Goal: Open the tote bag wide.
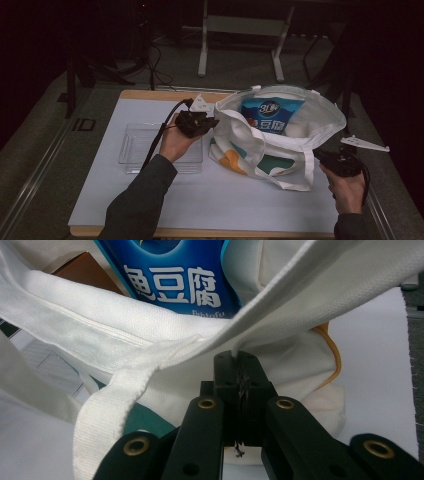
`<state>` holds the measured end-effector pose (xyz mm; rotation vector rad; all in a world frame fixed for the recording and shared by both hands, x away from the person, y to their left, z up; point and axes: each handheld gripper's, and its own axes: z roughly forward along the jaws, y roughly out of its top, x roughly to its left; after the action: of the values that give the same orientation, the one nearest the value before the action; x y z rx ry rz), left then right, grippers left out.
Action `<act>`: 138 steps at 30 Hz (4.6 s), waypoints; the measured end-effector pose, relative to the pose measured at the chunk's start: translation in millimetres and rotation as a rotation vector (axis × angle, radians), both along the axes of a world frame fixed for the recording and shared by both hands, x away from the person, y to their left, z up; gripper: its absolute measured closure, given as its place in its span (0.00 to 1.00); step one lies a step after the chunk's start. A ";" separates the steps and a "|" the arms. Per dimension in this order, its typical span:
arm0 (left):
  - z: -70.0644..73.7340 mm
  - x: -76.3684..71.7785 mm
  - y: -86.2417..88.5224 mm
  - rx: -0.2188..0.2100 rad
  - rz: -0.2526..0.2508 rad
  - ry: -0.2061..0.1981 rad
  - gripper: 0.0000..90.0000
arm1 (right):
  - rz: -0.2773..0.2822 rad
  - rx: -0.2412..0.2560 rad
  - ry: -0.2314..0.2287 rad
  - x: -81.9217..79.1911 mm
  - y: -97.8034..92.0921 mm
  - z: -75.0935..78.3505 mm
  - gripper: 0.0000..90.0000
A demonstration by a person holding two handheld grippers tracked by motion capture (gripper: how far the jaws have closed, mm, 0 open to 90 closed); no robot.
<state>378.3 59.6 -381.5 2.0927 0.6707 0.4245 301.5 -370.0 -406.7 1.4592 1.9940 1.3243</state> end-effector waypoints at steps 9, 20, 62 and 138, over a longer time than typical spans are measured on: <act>-13.2 -3.5 -4.8 0.053 -0.016 0.016 0.96 | 0.035 -0.019 0.041 0.7 3.8 -6.6 0.98; -32.9 -1.5 -18.4 0.179 -0.021 0.036 0.96 | 0.038 -0.043 0.089 3.8 8.4 -21.8 0.97; -70.4 23.5 -39.7 0.270 0.001 0.184 0.96 | 0.022 -0.092 0.285 25.1 18.4 -81.7 0.99; -45.5 -28.8 -83.0 0.331 -0.013 -0.014 0.99 | 0.011 -0.093 0.203 5.7 9.5 -37.9 0.73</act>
<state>349.6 -23.5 -426.9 2.4009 0.6101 0.5747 307.2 -360.6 -444.7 1.5959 2.1600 1.1102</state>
